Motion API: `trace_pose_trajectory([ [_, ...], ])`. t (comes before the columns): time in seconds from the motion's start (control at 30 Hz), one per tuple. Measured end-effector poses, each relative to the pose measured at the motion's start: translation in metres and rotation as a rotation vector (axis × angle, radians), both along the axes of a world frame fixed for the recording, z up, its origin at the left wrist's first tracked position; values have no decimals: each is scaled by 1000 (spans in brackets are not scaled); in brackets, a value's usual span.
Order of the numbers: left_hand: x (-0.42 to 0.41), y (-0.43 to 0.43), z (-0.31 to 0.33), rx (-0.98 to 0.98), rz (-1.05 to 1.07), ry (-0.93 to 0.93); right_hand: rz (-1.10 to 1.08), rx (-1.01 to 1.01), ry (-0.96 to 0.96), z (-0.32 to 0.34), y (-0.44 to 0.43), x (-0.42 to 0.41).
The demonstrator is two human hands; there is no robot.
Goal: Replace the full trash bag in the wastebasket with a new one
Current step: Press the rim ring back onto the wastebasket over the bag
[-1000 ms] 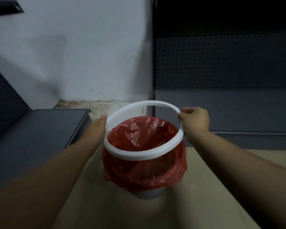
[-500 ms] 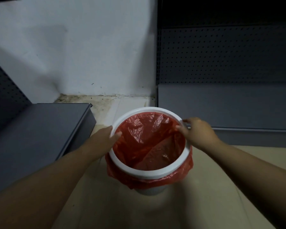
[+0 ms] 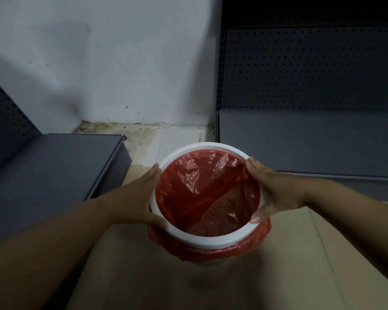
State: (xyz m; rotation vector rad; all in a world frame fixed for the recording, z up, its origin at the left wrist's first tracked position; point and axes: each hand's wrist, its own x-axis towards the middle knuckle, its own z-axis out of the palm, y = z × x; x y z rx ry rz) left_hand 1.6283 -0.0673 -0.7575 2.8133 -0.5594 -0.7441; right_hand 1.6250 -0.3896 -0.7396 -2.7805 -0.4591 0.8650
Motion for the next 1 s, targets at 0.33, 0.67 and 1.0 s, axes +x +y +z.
trace_pose_trajectory([
  [0.33, 0, 2, -4, -4, -10, -29, 12, -51, 16, 8, 4, 1],
  [0.67, 0, 5, -3, -77, -24, 29, -40, -49, 75, 5, 2, -5],
  [1.0, -6, 12, -16, -73, 16, 19, -37, -21, 76, -8, 4, -7],
])
